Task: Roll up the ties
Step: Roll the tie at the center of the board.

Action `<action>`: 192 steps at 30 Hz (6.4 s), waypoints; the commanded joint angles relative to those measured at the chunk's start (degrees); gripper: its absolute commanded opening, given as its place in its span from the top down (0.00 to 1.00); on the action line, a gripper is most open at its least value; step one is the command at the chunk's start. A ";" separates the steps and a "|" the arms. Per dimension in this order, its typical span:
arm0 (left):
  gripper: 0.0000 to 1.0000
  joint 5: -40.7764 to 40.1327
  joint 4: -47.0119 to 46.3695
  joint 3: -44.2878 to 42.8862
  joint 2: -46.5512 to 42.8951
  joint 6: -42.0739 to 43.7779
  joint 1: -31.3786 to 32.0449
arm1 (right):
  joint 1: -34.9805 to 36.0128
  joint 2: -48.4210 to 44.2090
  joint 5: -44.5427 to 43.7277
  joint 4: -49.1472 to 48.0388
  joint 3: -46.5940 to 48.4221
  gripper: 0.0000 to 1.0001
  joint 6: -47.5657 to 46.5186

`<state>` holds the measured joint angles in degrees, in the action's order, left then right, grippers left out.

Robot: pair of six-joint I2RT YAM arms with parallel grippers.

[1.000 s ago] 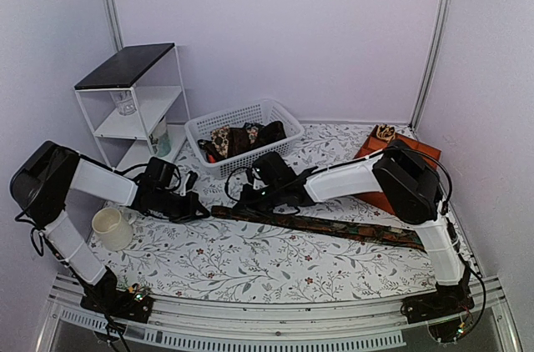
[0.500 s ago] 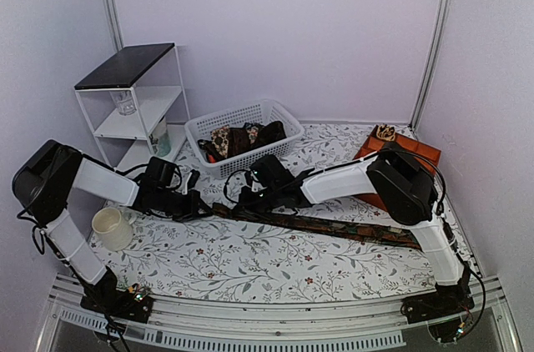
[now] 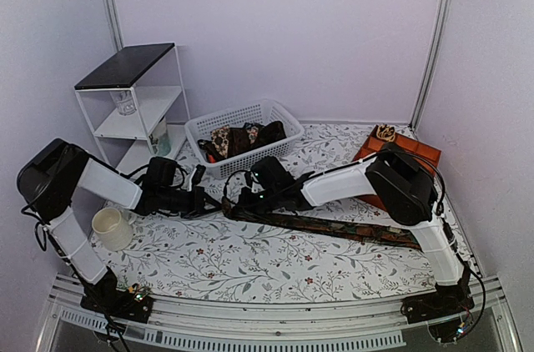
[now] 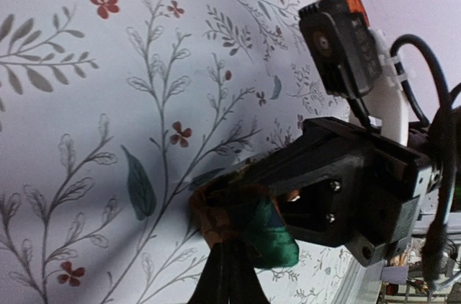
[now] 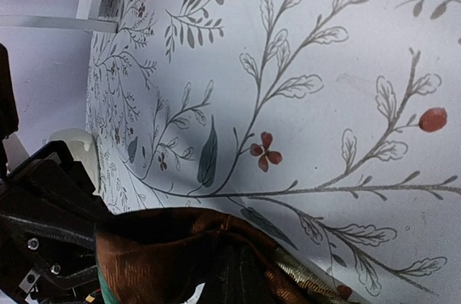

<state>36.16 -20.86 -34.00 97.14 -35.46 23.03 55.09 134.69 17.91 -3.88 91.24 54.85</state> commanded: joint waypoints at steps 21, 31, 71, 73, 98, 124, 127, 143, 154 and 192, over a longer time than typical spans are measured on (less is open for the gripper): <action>1.00 3.08 -4.23 -0.77 0.43 2.60 3.49 | 0.20 -8.45 -5.08 -2.82 -7.05 1.00 -0.18; 0.98 2.41 -1.54 -3.32 2.32 4.53 5.58 | 0.09 -16.45 -12.07 -3.63 -13.96 0.88 0.98; 1.00 -0.21 2.26 -6.43 4.33 6.20 8.99 | 0.15 -7.99 -7.77 1.67 -7.78 0.67 4.20; 1.00 -0.55 2.73 -6.51 4.20 6.25 9.05 | 0.21 -7.72 -7.80 2.01 -7.70 0.67 4.43; 1.00 -7.08 9.76 -8.52 2.90 7.98 9.22 | 0.38 -7.66 -5.71 0.17 -7.72 0.69 6.33; 0.98 -5.90 11.20 -10.69 1.31 4.84 10.85 | 0.48 -14.55 -9.25 -0.01 -14.63 0.97 5.60; 0.98 -6.12 11.03 -10.74 1.92 4.85 11.20 | 0.50 -15.34 -8.77 -0.75 -15.06 0.96 5.70; 0.99 -6.49 10.67 -10.85 3.26 4.73 12.04 | 0.49 -18.10 -8.31 -1.66 -18.47 0.95 7.46; 0.99 -7.52 10.01 -10.52 6.27 4.89 12.92 | 0.37 -18.09 -12.33 -0.62 -19.35 0.88 6.04; 0.97 -13.77 12.83 -9.72 3.39 2.64 12.94 | 0.17 -12.86 -13.38 5.09 -17.39 0.92 1.28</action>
<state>25.17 -10.85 -44.18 102.91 -32.80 35.53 55.22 118.61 5.02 -0.25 72.82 56.75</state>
